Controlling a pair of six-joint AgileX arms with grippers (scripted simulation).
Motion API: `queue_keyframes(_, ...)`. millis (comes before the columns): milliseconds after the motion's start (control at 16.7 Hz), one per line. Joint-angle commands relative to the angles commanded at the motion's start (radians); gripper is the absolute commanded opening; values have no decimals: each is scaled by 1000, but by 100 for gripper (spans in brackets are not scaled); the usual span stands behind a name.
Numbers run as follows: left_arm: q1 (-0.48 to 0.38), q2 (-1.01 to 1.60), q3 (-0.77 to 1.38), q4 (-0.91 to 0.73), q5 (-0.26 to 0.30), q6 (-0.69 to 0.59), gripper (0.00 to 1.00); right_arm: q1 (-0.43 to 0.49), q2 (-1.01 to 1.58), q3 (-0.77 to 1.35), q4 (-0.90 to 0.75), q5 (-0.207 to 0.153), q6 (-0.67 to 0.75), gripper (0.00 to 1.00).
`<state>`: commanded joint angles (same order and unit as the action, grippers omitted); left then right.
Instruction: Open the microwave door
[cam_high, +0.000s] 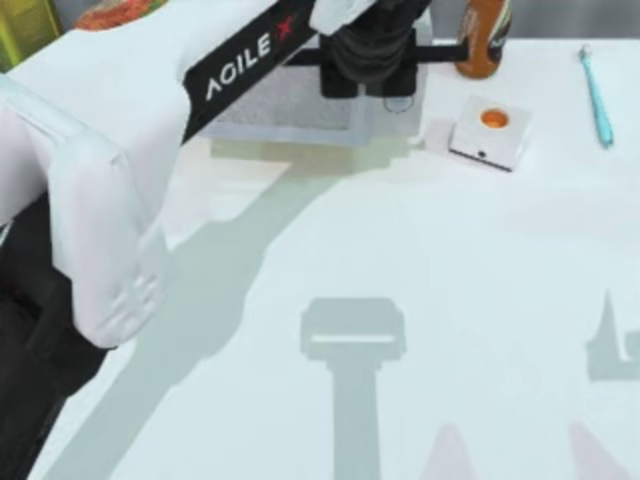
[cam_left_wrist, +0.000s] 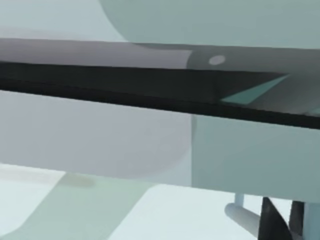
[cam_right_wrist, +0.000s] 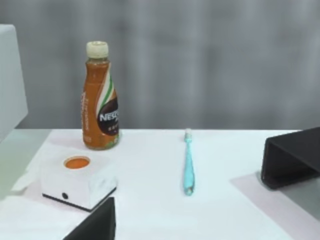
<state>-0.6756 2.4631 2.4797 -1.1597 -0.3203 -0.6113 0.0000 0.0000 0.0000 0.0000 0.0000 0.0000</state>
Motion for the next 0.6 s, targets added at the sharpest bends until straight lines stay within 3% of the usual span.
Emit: queue_keyframes(600, 3, -134, -243, 131, 33, 79, 0, 0, 0, 0, 0, 0, 0, 100)
